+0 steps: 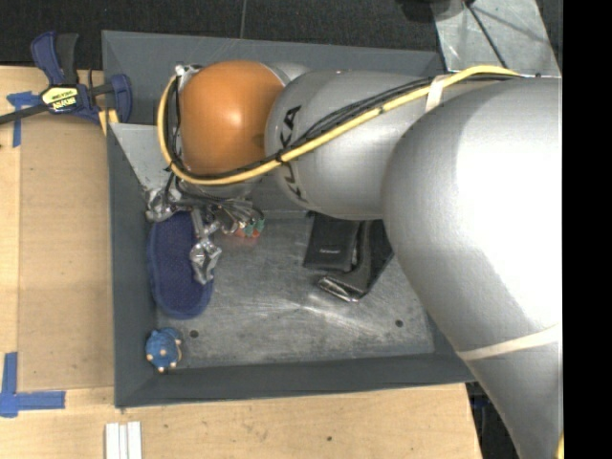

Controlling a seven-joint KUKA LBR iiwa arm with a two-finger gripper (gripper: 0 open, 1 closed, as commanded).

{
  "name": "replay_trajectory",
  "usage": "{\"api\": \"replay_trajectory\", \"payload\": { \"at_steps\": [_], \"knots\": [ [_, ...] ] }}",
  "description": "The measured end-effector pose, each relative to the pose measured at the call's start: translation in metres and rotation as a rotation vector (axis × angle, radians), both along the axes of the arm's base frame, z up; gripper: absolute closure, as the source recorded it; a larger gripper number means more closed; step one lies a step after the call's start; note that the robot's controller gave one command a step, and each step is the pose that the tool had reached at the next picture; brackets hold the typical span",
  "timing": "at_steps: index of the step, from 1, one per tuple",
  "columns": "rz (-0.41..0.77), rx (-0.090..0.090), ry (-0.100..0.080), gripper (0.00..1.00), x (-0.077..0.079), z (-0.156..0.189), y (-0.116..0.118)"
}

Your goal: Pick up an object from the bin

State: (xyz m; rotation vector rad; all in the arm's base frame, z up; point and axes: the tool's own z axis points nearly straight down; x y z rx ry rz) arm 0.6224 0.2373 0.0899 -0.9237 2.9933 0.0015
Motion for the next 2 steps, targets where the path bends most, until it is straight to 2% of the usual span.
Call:
{"api": "replay_trajectory", "payload": {
  "at_steps": [1, 2],
  "knots": [
    [0.338, -0.003, 0.001, 0.00, 0.0062, 0.0122, 0.0029],
    [0.710, -0.005, 0.002, 0.00, 0.0013, 0.0117, 0.0031]
  ]
}}
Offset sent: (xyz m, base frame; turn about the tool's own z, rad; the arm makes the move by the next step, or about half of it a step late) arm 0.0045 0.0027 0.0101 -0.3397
